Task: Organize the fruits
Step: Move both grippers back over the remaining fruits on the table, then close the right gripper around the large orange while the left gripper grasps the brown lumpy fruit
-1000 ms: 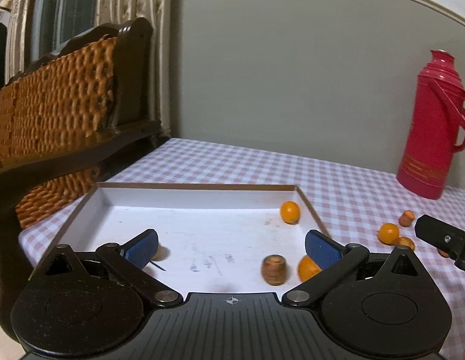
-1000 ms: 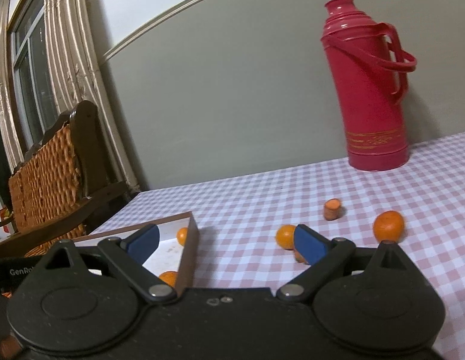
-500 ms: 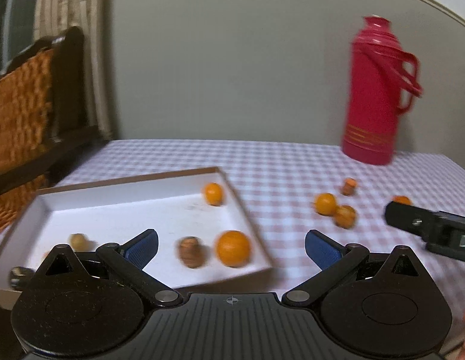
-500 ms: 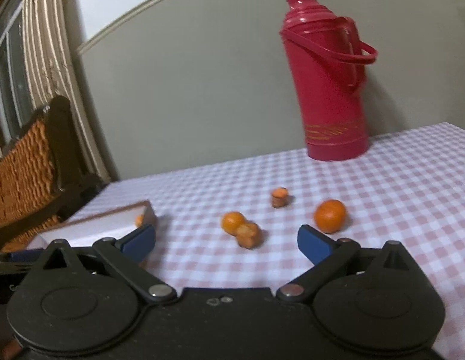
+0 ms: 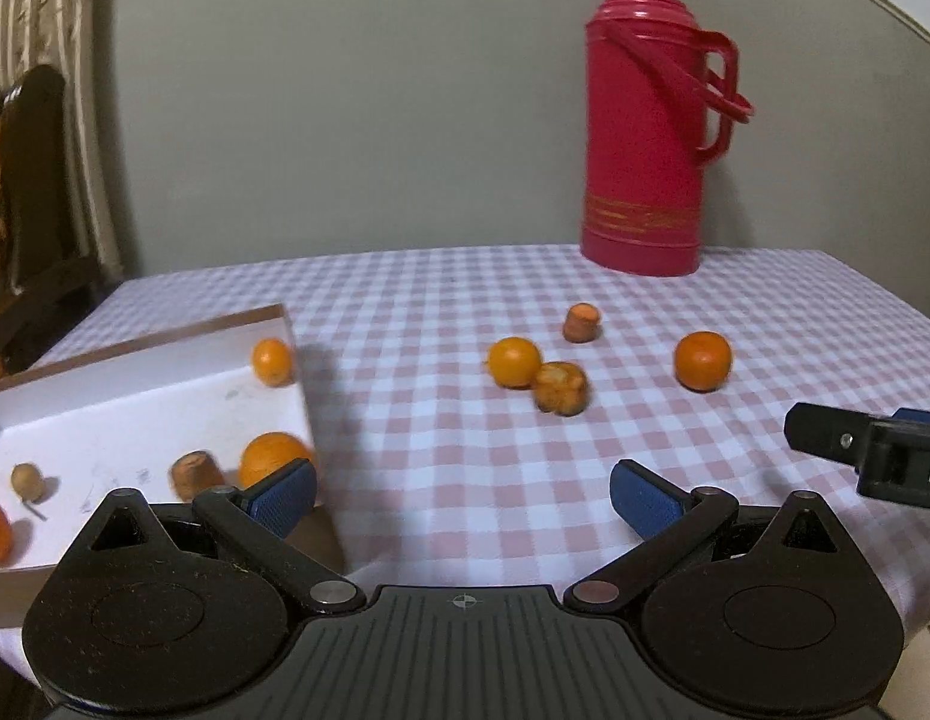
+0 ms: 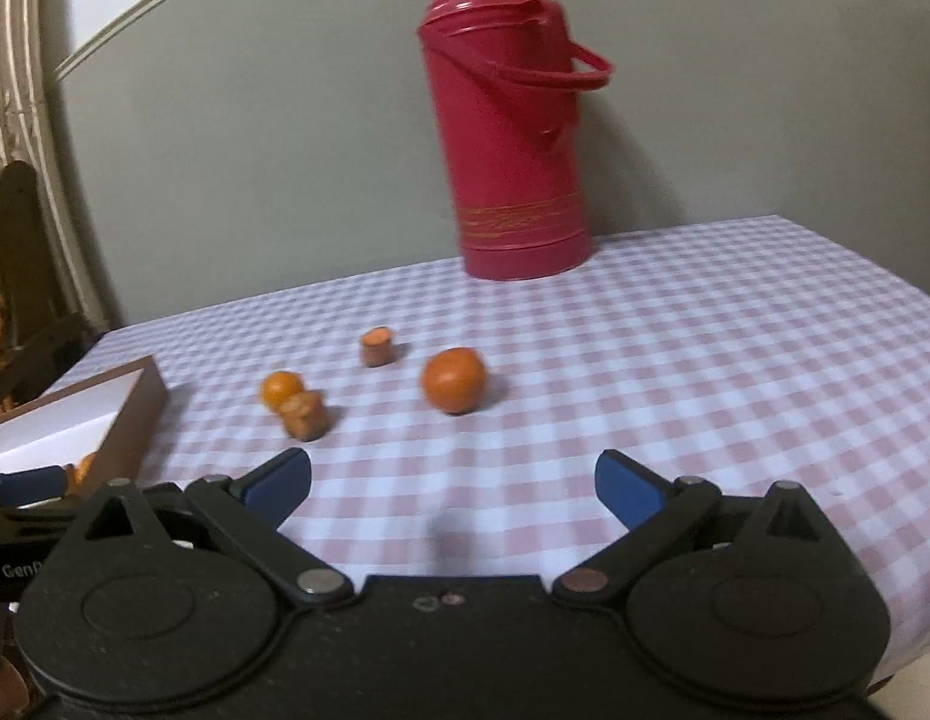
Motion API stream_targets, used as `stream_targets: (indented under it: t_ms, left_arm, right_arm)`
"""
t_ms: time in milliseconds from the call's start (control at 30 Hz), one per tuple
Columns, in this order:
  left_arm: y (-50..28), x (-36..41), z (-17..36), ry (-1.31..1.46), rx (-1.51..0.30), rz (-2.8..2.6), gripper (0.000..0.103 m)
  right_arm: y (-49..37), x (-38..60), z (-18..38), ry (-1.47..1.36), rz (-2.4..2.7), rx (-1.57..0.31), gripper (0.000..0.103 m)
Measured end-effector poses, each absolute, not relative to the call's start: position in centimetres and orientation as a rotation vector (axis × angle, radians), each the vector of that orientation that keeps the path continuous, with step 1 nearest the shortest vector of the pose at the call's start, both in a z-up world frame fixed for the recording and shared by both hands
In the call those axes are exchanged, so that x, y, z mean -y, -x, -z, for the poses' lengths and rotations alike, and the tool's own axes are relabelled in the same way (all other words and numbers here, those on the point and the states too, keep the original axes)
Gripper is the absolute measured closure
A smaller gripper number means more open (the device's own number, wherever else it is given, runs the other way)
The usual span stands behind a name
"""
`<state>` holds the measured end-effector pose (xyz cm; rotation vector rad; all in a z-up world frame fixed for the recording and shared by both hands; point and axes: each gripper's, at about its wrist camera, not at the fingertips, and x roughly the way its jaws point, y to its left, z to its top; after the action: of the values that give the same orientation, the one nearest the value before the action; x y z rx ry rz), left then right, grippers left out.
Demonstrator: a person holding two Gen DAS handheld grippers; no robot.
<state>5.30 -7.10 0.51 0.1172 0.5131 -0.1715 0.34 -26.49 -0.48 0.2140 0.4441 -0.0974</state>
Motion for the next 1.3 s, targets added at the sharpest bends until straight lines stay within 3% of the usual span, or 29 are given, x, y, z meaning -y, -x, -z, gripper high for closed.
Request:
stream_targets:
  t_ms: [733, 867, 1200, 1300]
  left_arm:
    - [-7.7, 11.0, 0.3, -0.153, -0.483, 0.207, 0.000]
    - [-8.9, 11.1, 0.5, -0.157, -0.493, 0.216, 0.015]
    - [-11.3, 11.9, 1.3, -0.127, -0.517, 0.210, 0.016]
    - [-12.1, 12.2, 1.4, -0.113, -0.531, 0.216, 0.021]
  right_arm:
    - [-1.6, 28.5, 0.9, -0.227, 0.111, -0.455, 0.025]
    - [-2.7, 28.2, 0.7, -0.213, 0.098, -0.455, 0.029]
    - [-5.7, 28.3, 0.8, -0.192, 0.078, -0.477, 0.035]
    - [-6.9, 28.3, 0.9, -0.189, 0.068, -0.490, 0.036]
